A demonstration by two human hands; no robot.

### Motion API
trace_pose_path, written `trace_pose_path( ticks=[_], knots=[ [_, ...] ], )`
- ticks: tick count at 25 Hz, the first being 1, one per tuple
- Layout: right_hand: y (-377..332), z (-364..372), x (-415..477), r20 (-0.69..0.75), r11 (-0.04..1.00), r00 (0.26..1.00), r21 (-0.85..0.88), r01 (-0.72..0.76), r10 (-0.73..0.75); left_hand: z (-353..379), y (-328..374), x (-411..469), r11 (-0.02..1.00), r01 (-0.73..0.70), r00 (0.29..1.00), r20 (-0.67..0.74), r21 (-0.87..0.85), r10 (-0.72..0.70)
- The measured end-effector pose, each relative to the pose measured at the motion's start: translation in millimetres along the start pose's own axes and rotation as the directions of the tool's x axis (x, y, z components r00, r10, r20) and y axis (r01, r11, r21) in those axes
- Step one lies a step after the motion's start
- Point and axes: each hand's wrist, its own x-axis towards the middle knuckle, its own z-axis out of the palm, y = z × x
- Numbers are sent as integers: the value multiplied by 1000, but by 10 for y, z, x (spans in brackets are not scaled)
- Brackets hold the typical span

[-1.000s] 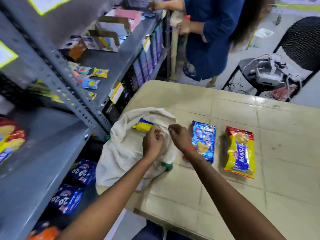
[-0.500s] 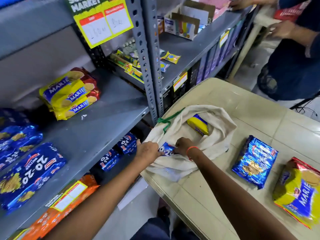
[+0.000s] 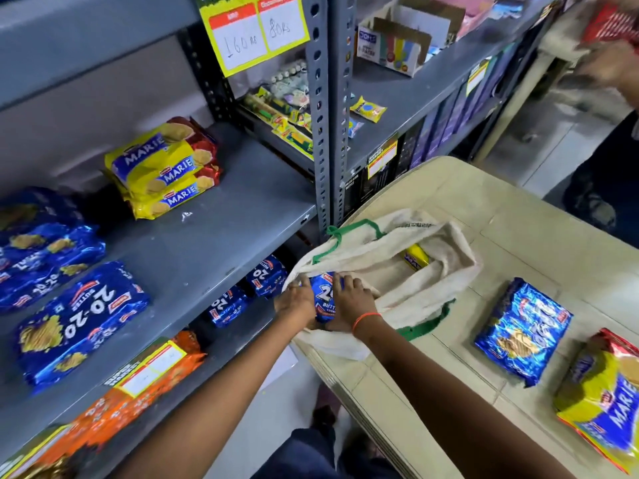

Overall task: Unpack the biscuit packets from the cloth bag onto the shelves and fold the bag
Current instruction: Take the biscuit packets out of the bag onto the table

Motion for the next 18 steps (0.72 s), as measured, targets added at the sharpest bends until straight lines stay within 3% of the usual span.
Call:
trace_pose_path(
  ticks=[6, 8, 10, 15, 17, 18],
  knots=[
    [58, 2, -107, -90, 917, 960, 331, -222, 265, -26, -59, 45, 1000, -5, 1000, -4, -22, 5],
    [249, -12, -129, -146, 879, 940, 421, -223, 308, -10, -54, 77, 996, -24, 999, 36, -81, 27],
    [390, -16, -144, -100, 883, 959, 424, -201, 266, -10, 11, 73, 983, -35, 999, 22, -179, 39],
    [438, -74, -98, 118, 772, 929, 525, -358, 351, -110, 131, 76, 945, 83, 997, 18, -317, -81],
    [477, -86, -126, 82, 728, 942, 613, -305, 325, -160, 119, 117, 902, 88, 996, 40, -422, -79],
    [506, -84, -158, 59, 647, 940, 711, -276, 336, -179, 114, 127, 879, 76, 997, 46, -470, -62]
  ],
)
